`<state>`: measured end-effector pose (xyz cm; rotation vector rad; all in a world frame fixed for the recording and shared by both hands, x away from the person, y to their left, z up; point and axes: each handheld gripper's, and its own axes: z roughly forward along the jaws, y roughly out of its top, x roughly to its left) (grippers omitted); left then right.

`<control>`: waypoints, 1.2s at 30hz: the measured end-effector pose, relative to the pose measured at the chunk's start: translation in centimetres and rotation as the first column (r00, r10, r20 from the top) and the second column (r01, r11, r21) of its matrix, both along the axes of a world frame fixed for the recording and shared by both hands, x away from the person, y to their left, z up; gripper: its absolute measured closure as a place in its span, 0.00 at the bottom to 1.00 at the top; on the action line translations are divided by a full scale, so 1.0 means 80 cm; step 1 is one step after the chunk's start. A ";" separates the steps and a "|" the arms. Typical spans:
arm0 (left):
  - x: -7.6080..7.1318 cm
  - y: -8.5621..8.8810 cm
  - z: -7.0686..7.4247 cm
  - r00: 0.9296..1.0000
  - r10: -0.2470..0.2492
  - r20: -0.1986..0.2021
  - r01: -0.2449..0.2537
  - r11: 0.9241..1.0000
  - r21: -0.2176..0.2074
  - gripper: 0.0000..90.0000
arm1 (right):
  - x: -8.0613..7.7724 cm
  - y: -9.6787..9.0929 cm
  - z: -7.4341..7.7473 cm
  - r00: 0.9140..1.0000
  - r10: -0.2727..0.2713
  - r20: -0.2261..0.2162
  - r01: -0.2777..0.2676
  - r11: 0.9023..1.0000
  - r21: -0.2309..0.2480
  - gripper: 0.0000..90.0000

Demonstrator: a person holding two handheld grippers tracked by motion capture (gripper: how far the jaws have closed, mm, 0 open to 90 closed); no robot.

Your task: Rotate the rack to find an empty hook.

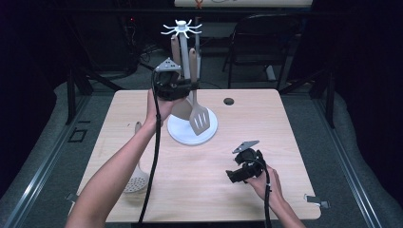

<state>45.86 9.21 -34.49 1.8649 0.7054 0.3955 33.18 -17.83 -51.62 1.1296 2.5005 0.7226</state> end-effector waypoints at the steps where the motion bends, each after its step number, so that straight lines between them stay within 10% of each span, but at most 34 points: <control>1: 0.002 0.000 0.003 1.000 0.000 0.001 0.000 1.000 0.001 0.86 | 0.000 0.000 0.000 1.000 0.000 0.000 0.000 1.000 0.001 0.13; 36: 0.046 0.009 0.029 0.996 0.022 -0.088 -0.025 0.999 -0.038 0.85 | -0.001 0.004 -0.001 0.999 0.027 -0.018 -0.027 0.999 -0.020 0.13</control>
